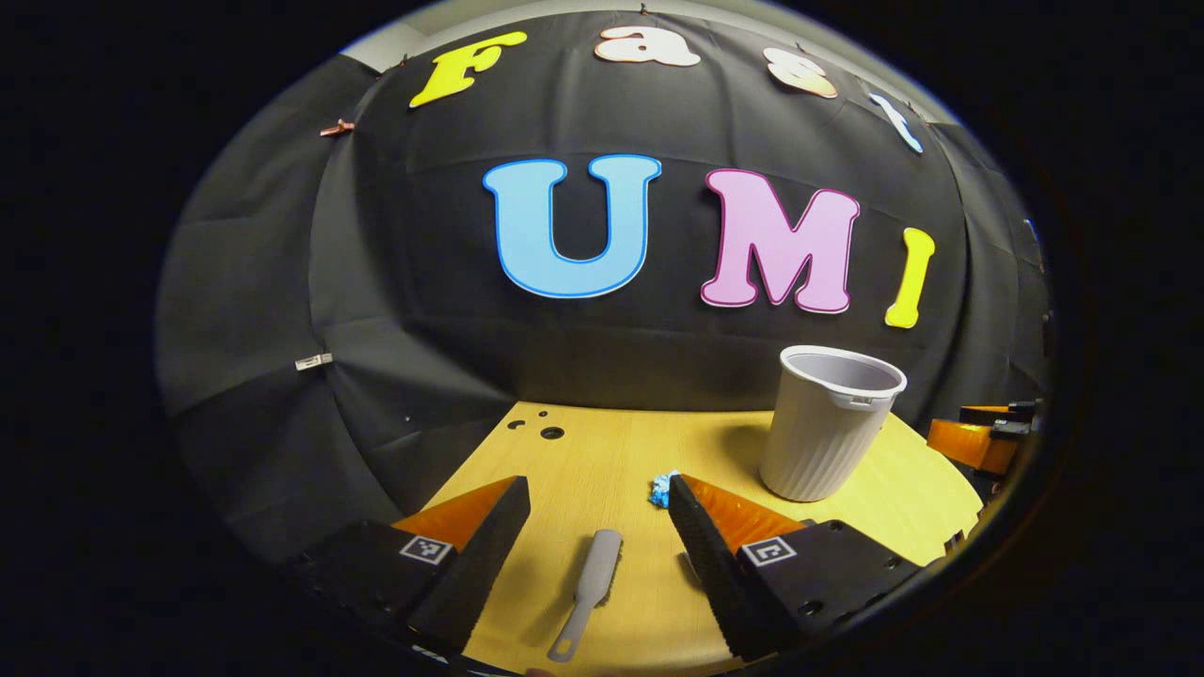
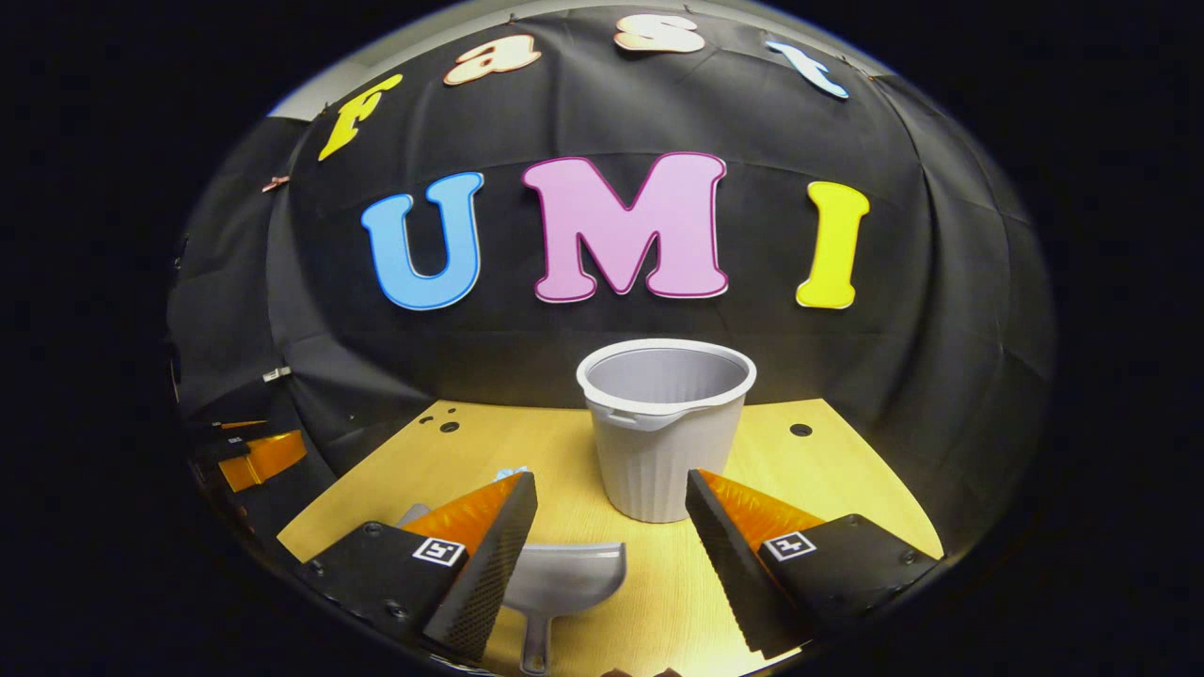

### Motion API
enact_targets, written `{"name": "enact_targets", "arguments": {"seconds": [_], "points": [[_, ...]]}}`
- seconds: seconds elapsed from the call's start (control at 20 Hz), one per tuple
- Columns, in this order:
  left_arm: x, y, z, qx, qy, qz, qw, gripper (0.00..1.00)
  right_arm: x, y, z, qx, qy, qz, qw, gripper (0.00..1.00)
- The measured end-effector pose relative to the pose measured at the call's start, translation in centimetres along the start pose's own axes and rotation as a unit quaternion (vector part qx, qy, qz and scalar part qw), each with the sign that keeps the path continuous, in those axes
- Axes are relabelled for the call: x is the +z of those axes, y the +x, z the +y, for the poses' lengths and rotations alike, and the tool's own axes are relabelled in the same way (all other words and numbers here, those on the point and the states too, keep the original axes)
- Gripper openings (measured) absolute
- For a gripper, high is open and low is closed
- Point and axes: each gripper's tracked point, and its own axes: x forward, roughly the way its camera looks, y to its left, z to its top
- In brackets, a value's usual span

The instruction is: Pick up the small broom and dustpan from the desktop, sweep the trash into the dustpan with the broom, and then empty the trash into the garbage bin.

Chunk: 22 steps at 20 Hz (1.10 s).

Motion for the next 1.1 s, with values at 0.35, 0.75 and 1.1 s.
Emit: {"name": "enact_targets", "arguments": {"seconds": [0.35,0.75,1.1], "points": [[-2.4,0.9,0.4,-0.032,0.018,0.034,0.999,0.96,-1.2,-0.1,2.3,0.017,-0.017,0.021,0.999,0.99],[-7.4,2.4,-0.1,-0.06,-0.013,0.116,0.991,0.96,-1.9,0.5,2.1,0.004,-0.013,0.031,0.999,0.99],[-14.6,5.5,1.2,-0.063,0.0,0.234,0.97,0.96,-3.4,0.1,1.4,-0.01,-0.016,0.058,0.998,0.99]]}}
